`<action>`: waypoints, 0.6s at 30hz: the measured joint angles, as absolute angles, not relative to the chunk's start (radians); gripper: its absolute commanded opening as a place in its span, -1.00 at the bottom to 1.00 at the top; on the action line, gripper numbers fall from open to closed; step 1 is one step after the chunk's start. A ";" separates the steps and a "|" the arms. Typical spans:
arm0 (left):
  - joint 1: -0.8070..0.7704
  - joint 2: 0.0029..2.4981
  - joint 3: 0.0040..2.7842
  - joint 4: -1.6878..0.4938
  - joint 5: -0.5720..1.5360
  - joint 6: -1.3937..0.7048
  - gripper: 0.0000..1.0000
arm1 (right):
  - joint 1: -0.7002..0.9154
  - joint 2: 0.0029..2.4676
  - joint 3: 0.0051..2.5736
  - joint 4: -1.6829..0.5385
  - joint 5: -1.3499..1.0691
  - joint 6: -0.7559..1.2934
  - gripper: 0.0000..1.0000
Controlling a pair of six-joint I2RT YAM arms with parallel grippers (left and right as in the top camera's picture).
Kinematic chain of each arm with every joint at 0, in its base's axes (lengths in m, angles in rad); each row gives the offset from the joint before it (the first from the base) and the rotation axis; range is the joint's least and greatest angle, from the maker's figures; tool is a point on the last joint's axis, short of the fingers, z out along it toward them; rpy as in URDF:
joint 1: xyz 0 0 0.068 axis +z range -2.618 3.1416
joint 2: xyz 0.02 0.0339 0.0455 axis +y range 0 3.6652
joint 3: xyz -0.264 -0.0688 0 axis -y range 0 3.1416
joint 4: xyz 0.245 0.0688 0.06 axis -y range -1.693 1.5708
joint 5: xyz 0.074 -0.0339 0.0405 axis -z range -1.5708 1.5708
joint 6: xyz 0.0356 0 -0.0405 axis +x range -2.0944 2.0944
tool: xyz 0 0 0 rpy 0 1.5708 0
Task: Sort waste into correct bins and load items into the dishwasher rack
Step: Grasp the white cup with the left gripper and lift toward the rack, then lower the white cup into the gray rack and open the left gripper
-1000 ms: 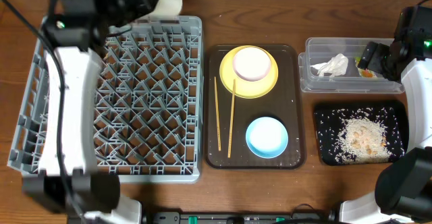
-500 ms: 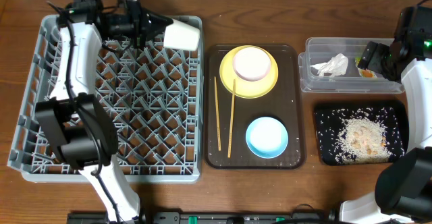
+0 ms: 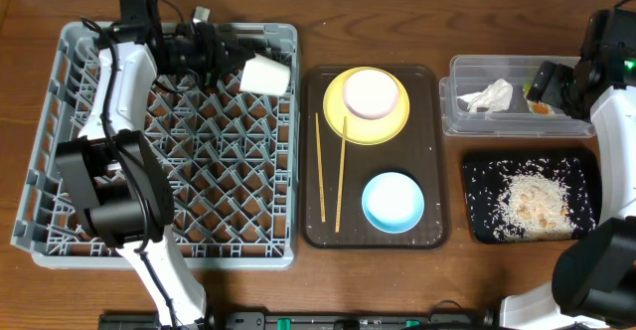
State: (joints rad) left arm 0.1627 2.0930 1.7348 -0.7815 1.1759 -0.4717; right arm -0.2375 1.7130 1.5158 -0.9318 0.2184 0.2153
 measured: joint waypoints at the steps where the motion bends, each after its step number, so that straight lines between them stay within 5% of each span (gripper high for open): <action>1: 0.163 2.093 1.725 -0.775 1.170 -0.472 -0.88 | -0.237 1.713 1.516 -0.932 0.218 0.215 0.99; 18: 0.223 2.093 1.658 -0.750 1.175 -0.502 -0.85 | -0.237 1.713 1.516 -0.932 0.218 0.215 0.98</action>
State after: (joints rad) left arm 0.2230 2.0930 1.6585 -0.7502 1.1748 -0.5018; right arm -0.2375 1.7130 1.5158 -0.9318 0.2184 0.2153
